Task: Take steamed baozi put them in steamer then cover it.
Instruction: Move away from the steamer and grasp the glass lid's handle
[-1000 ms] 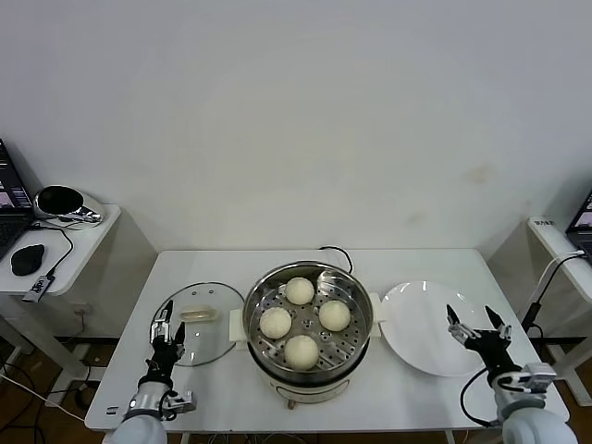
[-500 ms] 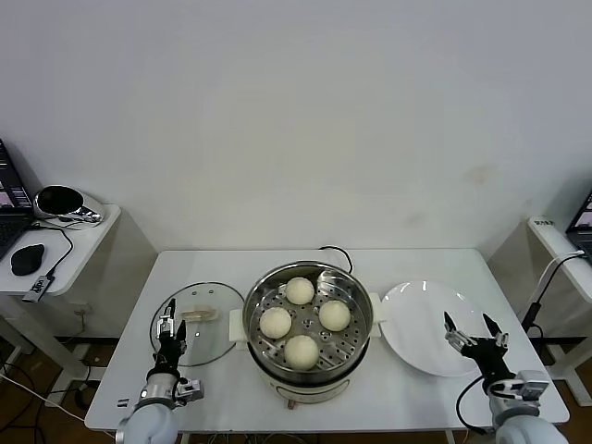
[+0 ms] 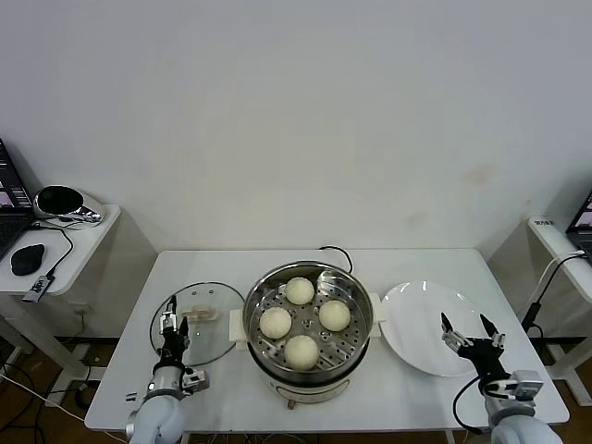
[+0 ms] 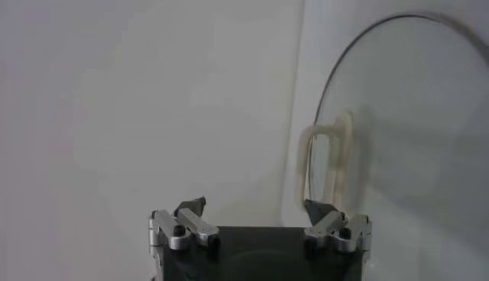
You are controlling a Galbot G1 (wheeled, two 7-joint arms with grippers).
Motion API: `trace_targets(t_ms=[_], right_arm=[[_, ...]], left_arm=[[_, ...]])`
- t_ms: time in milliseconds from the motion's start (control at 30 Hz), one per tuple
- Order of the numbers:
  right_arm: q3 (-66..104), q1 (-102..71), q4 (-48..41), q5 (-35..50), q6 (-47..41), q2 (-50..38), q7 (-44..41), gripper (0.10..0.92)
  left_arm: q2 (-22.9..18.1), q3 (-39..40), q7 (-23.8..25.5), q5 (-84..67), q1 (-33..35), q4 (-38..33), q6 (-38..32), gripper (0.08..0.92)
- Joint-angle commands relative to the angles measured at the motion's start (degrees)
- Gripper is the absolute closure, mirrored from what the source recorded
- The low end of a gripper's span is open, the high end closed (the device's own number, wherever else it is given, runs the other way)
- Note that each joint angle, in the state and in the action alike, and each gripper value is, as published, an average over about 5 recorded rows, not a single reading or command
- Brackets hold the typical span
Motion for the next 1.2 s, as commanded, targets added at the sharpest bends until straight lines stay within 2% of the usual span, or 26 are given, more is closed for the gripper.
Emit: trace_targets(t_ms=[33, 1200], right_arm=[[-0.3, 0.4, -0.7, -0.7, 0.0, 0.4, 0.1, 0.203], [-1.5, 1.9, -2.7, -2.9, 0.0, 1.8, 0.1, 0.203]], left_arm=[[-0.1, 0.9, -0.4, -0.8, -1.9, 3.7, 0.5, 0.177], [-0.4, 4.2, -3.3, -1.7, -12.5, 14.3, 3.6, 0.177]])
